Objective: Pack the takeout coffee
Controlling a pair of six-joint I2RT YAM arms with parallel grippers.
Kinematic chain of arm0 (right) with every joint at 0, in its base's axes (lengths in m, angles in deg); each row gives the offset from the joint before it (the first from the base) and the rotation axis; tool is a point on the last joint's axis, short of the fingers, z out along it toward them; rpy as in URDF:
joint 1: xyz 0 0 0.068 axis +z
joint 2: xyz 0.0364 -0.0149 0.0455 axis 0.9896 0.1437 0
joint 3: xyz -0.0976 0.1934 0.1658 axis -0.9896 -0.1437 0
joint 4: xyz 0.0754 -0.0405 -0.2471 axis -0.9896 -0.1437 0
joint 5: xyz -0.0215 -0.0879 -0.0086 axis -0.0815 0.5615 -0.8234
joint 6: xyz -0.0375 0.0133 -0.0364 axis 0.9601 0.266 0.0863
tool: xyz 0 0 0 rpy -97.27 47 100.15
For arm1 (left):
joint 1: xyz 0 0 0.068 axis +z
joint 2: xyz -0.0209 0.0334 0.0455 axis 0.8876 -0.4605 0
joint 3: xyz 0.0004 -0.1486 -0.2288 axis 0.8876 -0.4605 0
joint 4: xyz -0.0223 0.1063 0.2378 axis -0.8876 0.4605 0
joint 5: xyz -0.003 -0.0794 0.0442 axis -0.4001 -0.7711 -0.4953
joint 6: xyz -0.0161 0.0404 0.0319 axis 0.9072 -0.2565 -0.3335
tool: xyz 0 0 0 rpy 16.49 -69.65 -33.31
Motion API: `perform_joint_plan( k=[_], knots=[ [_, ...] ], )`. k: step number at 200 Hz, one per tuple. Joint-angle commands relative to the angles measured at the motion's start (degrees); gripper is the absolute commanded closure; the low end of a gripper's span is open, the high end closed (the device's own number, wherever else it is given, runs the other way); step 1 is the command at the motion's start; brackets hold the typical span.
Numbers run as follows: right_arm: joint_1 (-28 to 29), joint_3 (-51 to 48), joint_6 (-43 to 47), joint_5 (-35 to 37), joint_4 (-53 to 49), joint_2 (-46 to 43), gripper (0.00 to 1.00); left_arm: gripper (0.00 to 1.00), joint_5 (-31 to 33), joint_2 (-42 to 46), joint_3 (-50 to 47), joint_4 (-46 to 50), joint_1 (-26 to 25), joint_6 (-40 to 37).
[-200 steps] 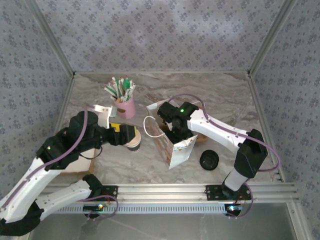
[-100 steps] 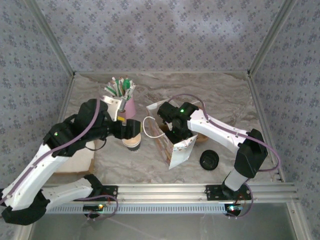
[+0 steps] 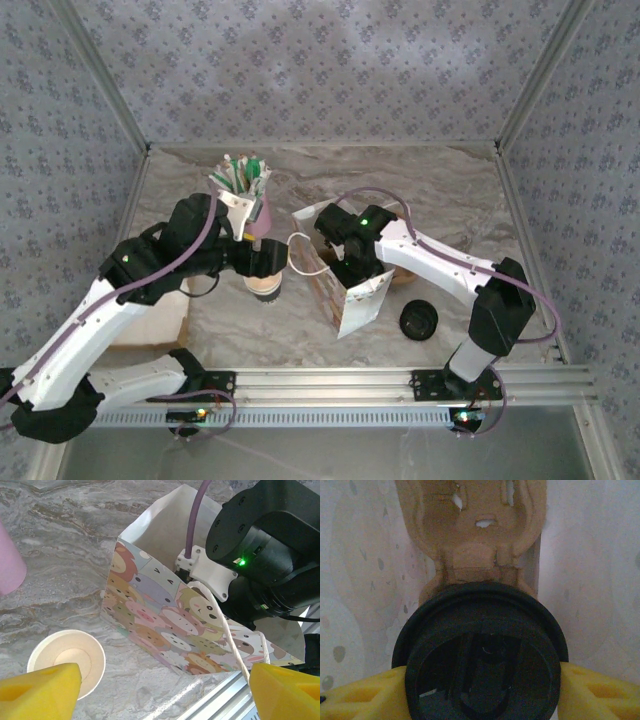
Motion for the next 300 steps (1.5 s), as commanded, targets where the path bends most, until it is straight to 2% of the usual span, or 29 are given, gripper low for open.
perform_joint_plan(
  k=[1,184,300],
  knots=[
    [0.65,-4.99,0.40,-4.80,3.74,5.95,0.33,0.13,-1.13,0.05,1.08,-0.81,-0.31,-1.30],
    [0.42,-6.86,0.35,-4.82,6.05,6.10,0.33,0.13,-1.65,0.40,0.35,-1.96,-0.28,-1.03],
    [1.12,-5.94,-0.02,-3.17,4.31,4.05,0.31,0.07,-0.87,1.24,0.54,-2.93,-0.28,-0.60]
  ],
)
